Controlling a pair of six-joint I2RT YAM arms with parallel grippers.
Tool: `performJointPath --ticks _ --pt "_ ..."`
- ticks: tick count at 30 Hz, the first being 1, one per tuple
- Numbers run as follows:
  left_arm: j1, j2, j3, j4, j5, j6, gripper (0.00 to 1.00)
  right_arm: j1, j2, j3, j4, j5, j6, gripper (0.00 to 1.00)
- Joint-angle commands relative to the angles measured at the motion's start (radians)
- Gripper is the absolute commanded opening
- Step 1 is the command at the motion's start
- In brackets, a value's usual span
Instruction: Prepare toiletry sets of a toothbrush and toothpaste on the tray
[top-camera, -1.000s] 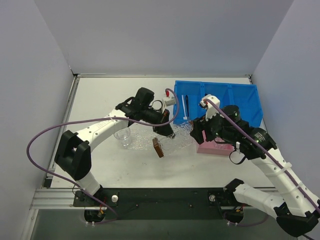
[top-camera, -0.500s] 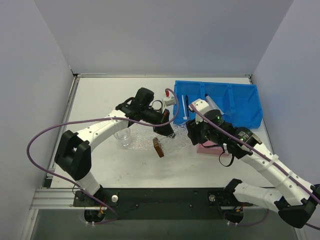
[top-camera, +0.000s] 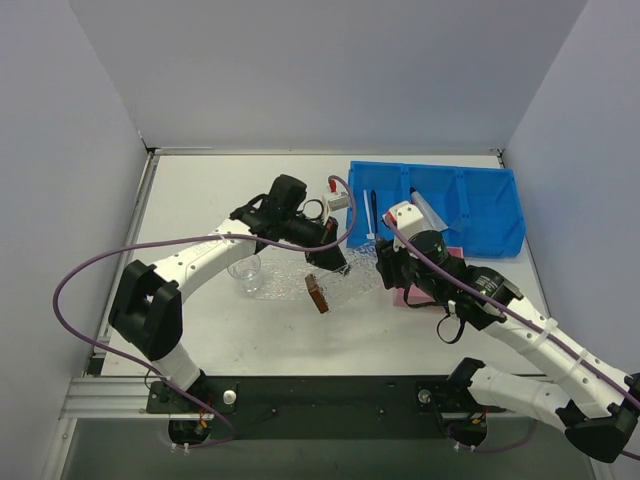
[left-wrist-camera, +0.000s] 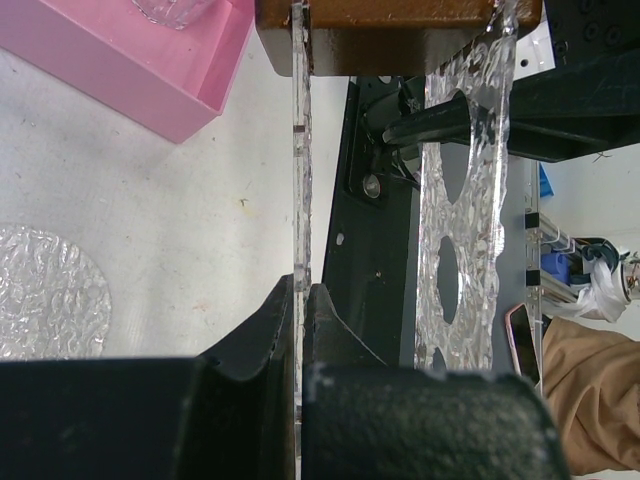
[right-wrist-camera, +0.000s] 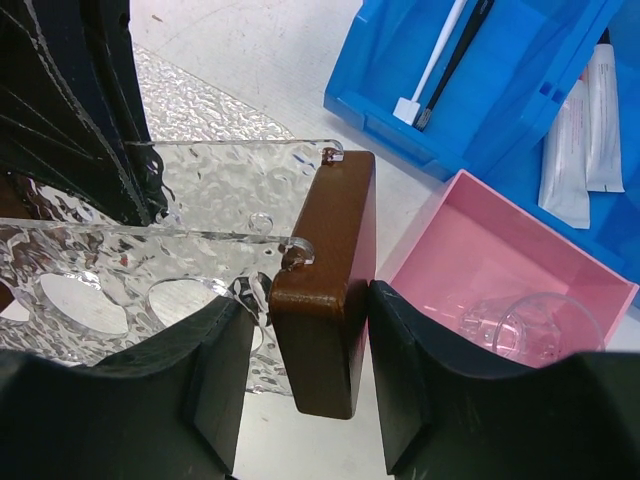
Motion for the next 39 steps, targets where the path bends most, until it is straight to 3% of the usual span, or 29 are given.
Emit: performJointPath --ticks 1,4,5,8,11,21,30,33,37,39 --pt "0.0 -0.024 0.02 0.042 0.035 0.025 0.0 0.009 -0.021 -0.006 0.074 0.036 0.048 0.0" --pt "0.0 -0.024 0.025 0.023 0.0 0.037 0.13 0.01 -0.015 -0.009 0.074 0.022 0.078 0.0" --pt "0.0 -0.024 0.026 0.02 -0.02 0.04 0.26 0.009 -0.013 -0.012 0.074 0.021 0.089 0.0" --pt "0.0 -0.034 0.022 0.014 -0.06 0.048 0.45 0.009 -0.013 -0.029 0.088 0.018 0.117 0.0" --pt "0.002 -0.044 0.022 0.008 -0.106 0.057 0.52 0.007 -0.01 -0.048 0.091 0.037 0.13 0.0" --pt "0.051 -0.101 -0.012 0.054 -0.264 0.025 0.58 -0.004 -0.004 -0.075 0.051 0.077 0.169 0.0" --pt "0.08 -0.254 -0.11 0.209 -0.405 -0.019 0.63 -0.048 0.024 -0.098 0.046 0.06 0.204 0.0" --pt "0.072 -0.311 -0.135 0.224 -0.532 -0.036 0.63 -0.053 0.033 -0.095 0.053 0.064 0.229 0.0" --pt "0.017 -0.377 -0.161 0.159 -0.854 -0.122 0.63 -0.053 0.039 -0.097 0.083 0.085 0.281 0.0" --pt "-0.058 -0.419 -0.197 0.143 -0.945 -0.165 0.63 -0.053 0.05 -0.103 0.115 0.088 0.307 0.0"
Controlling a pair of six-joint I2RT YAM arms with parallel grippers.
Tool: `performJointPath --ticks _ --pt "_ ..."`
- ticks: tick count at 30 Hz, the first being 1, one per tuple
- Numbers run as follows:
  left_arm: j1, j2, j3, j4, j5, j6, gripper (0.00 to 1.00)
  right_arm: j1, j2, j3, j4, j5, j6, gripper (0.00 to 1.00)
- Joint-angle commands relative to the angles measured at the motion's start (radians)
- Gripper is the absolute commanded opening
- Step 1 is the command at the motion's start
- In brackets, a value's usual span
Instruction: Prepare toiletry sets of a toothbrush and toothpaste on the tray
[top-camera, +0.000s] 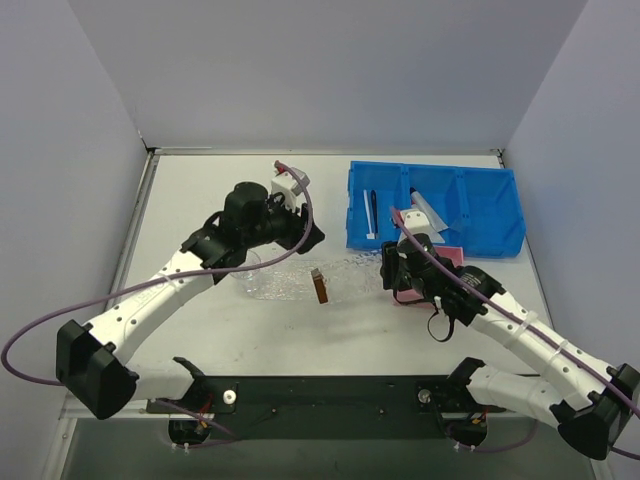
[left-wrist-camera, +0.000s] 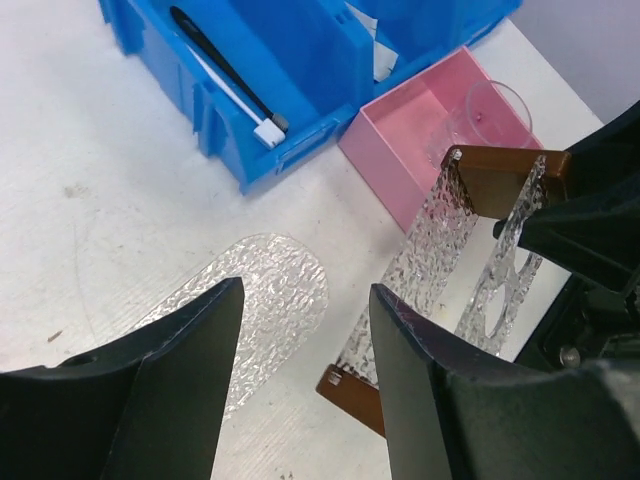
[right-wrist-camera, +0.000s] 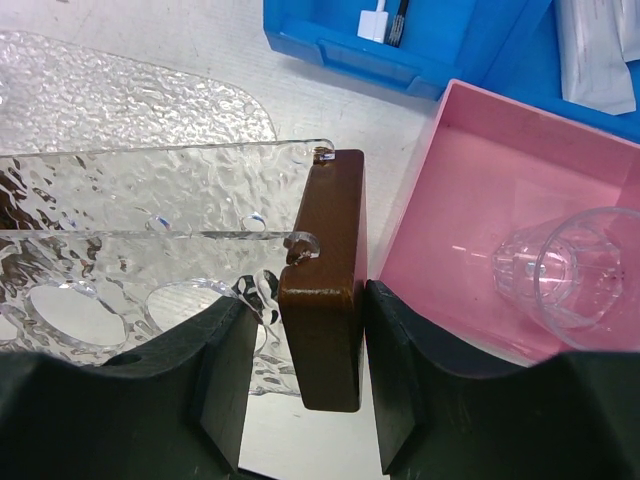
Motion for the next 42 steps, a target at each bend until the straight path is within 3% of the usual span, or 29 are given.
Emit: performJointPath --ticks 1,2,5,10,16,22,34,37,41,42 --pt "-0.125 -0.097 -0.055 0.003 -0.41 -0.112 0.63 -0.005 0.016 0.0 0.116 0.037 0.096 0.0" --pt "-0.2 -0.122 -0.069 0.001 -0.46 -0.129 0.63 -0.005 0.026 0.002 0.121 0.051 0.121 0.0" --pt "-0.287 -0.139 -0.099 -0.019 -0.592 -0.195 0.64 -0.002 0.059 -0.001 0.157 0.04 0.145 0.0" --pt "-0.331 -0.125 -0.103 -0.112 -0.764 -0.255 0.66 0.001 0.07 -0.029 0.231 0.034 0.195 0.0" --pt "-0.393 -0.157 -0.141 -0.119 -0.87 -0.298 0.68 0.01 0.081 -0.041 0.248 0.052 0.208 0.0" --pt "-0.394 -0.15 -0.191 -0.103 -0.829 -0.393 0.7 0.023 0.084 -0.049 0.259 0.063 0.211 0.0" --pt "-0.393 -0.093 -0.202 -0.057 -0.85 -0.416 0.69 0.059 0.084 -0.053 0.279 0.085 0.223 0.0" --pt "-0.393 -0.081 -0.202 -0.06 -0.849 -0.418 0.63 0.07 0.086 -0.047 0.28 0.089 0.229 0.0" --pt "-0.393 -0.075 -0.199 -0.072 -0.861 -0.419 0.45 0.078 0.095 -0.041 0.271 0.086 0.244 0.0" --pt "-0.394 -0.075 -0.198 -0.074 -0.864 -0.416 0.34 0.078 0.099 -0.041 0.27 0.086 0.247 0.0"
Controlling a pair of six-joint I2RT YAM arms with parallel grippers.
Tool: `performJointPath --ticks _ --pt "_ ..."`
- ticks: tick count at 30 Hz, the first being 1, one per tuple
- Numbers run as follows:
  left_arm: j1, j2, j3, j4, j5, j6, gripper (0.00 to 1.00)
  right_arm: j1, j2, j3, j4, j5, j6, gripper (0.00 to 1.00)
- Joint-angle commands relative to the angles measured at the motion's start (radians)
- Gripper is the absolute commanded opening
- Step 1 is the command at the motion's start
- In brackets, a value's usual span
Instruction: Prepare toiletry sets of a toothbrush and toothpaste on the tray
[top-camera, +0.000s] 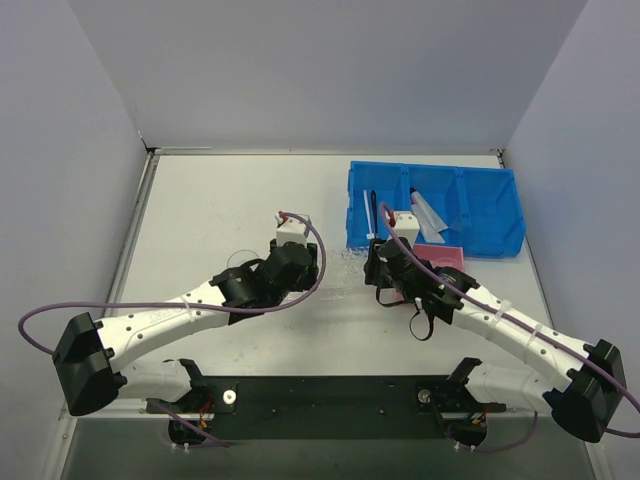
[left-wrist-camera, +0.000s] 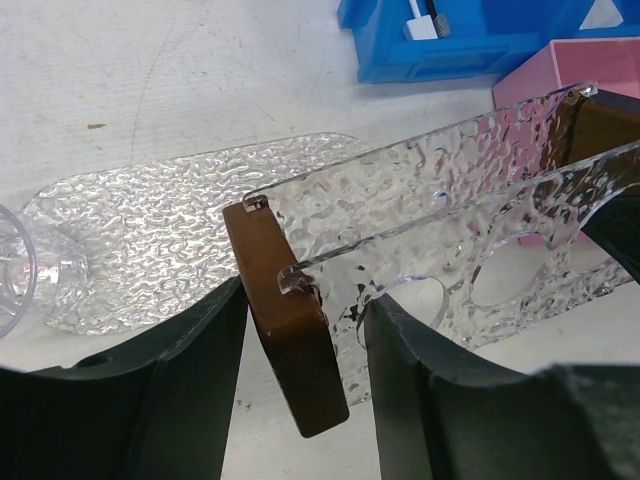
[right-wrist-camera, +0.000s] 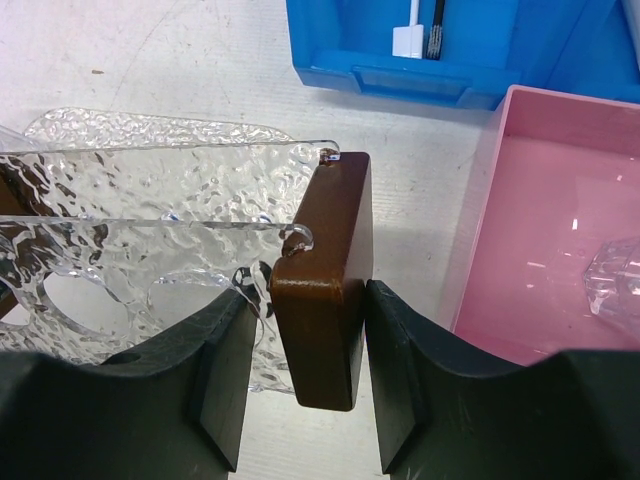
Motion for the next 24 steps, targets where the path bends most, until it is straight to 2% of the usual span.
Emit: performJointPath --ticks 1,4,7,8,11,13,15,16,17,19,20,24 --pt "-0.001 0.001 0.014 0.021 -0.027 -0.002 0.3 0.018 0.004 0.019 0.075 0.005 0.043 0.0" --pt "-0.001 0.014 0.032 0.004 -0.031 0.011 0.13 0.02 0.016 0.019 0.072 0.005 0.05 0.01" --pt "-0.001 0.035 0.06 -0.02 -0.031 0.019 0.03 0.02 0.037 0.026 0.058 0.003 0.055 0.1" --pt "-0.001 0.049 0.067 -0.027 -0.03 0.022 0.02 0.023 0.043 0.034 0.05 0.005 0.056 0.14" --pt "-0.001 0.076 0.099 -0.057 -0.016 0.03 0.0 0.023 0.065 0.045 0.032 0.006 0.064 0.16" --pt "0.001 0.09 0.115 -0.068 0.004 0.036 0.0 0.024 0.079 0.052 0.012 0.008 0.078 0.12" --pt "-0.001 0.103 0.118 -0.071 0.018 0.041 0.0 0.024 0.091 0.063 -0.014 0.011 0.095 0.0" --pt "0.001 0.106 0.118 -0.068 0.025 0.042 0.0 0.023 0.094 0.066 -0.039 0.012 0.102 0.0" --pt "-0.001 0.106 0.112 -0.065 0.033 0.045 0.01 0.023 0.096 0.069 -0.049 0.013 0.119 0.0" --pt "-0.001 0.103 0.101 -0.039 0.064 0.059 0.11 0.021 0.1 0.082 -0.085 0.011 0.138 0.0" --pt "0.001 0.094 0.087 -0.024 0.075 0.068 0.22 0.02 0.1 0.088 -0.097 0.012 0.151 0.0" --pt "-0.001 0.037 0.031 0.055 0.156 0.131 0.44 -0.005 0.108 0.111 -0.146 -0.001 0.181 0.0"
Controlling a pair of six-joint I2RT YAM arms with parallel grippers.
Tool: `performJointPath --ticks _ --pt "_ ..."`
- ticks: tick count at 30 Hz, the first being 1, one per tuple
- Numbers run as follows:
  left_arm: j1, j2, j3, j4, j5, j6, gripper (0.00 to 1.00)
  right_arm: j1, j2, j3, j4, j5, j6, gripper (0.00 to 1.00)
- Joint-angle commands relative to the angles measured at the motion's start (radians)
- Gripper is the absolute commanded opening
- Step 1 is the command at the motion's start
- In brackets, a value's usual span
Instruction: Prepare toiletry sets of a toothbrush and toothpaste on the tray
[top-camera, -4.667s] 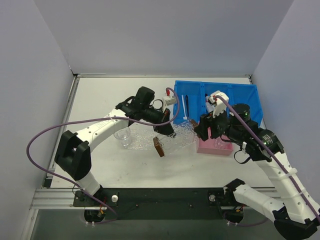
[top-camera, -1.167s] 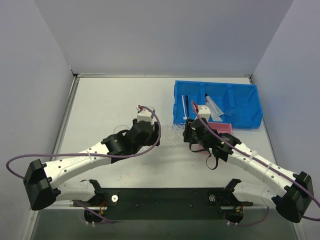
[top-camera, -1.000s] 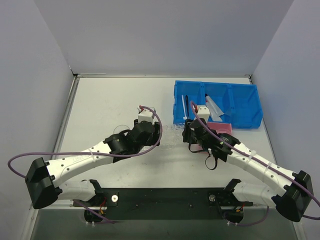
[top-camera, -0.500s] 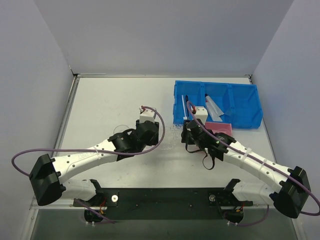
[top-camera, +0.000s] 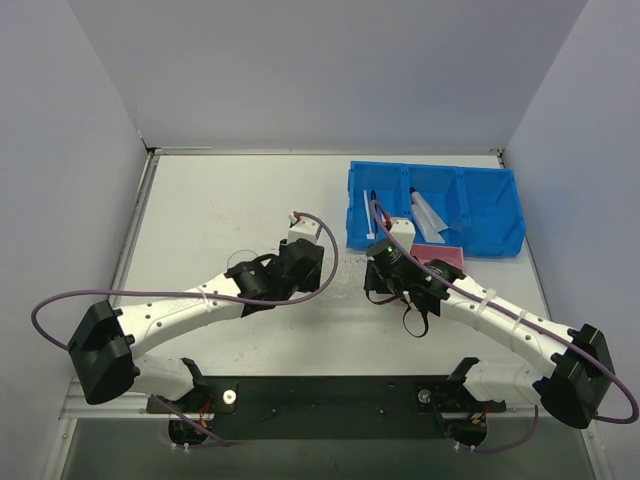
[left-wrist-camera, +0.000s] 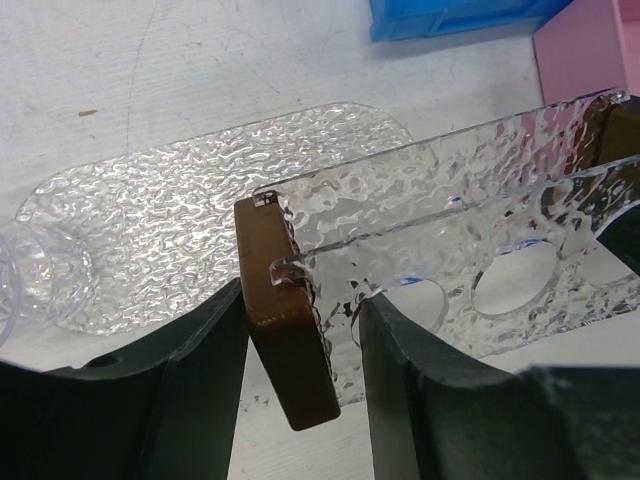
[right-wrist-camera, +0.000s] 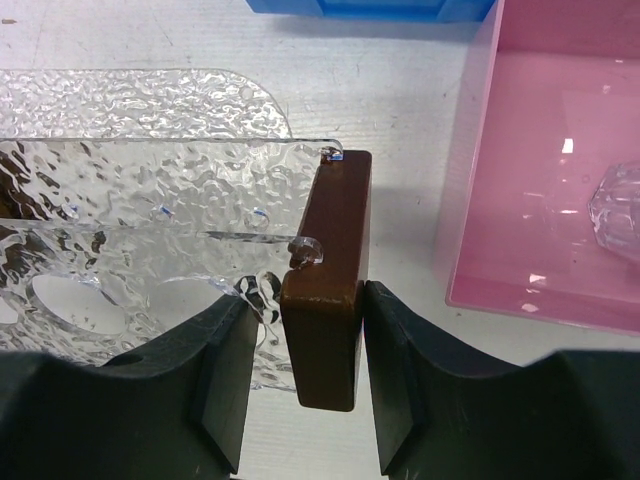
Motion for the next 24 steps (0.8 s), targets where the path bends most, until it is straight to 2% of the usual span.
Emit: performJointPath --ticks 1,4,10,15,22,24 --pt "-0.005 -0.086 -0.035 0.145 0.138 0.098 0.48 -0.034 0.008 0.08 -0.035 -0.018 0.061 0.0" --pt "-0.004 -0.142 -0.065 0.187 0.193 0.153 0.59 -0.057 0.019 0.108 -0.053 -0.04 0.061 0.0" --pt "0.057 -0.22 -0.093 0.221 0.331 0.221 0.71 -0.077 0.057 0.155 -0.081 -0.061 0.052 0.0" --pt "0.174 -0.238 -0.111 0.251 0.507 0.207 0.74 -0.078 0.082 0.181 -0.092 -0.066 0.052 0.0" --pt "0.278 -0.304 -0.059 0.198 0.579 0.273 0.75 -0.075 0.118 0.212 -0.107 -0.1 0.049 0.0" --pt "0.298 -0.33 -0.021 0.158 0.608 0.343 0.74 -0.075 0.137 0.223 -0.121 -0.109 0.049 0.0"
